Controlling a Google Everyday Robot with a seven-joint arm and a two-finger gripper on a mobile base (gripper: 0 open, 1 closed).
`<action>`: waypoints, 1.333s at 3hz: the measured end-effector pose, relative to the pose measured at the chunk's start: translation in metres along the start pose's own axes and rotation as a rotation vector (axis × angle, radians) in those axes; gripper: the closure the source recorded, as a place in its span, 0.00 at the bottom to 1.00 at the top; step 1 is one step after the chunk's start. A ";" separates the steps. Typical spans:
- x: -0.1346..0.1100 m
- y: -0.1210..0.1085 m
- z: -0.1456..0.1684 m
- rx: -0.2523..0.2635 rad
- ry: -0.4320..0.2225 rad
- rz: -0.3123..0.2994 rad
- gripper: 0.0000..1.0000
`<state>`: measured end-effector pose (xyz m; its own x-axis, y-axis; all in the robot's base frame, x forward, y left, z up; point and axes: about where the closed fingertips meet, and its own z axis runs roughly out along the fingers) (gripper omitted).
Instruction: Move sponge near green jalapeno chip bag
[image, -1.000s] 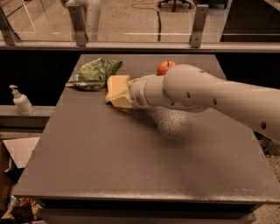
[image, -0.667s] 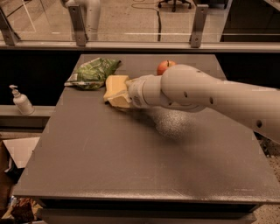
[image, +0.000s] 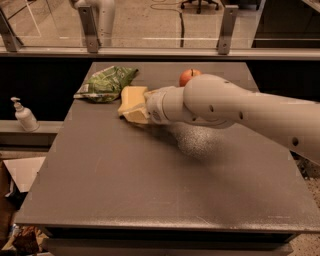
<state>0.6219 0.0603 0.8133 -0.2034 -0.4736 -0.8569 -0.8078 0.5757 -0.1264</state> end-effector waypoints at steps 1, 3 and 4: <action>0.000 0.000 0.000 0.000 0.000 0.000 0.00; -0.012 0.007 -0.012 -0.041 -0.028 0.060 0.00; -0.017 0.009 -0.030 -0.067 -0.063 0.086 0.00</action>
Offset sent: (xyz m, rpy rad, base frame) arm -0.0041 0.0020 0.0085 0.0635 0.0660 -0.0103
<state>0.6014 0.0535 0.8420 -0.2396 -0.3804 -0.8932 -0.8247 0.5652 -0.0195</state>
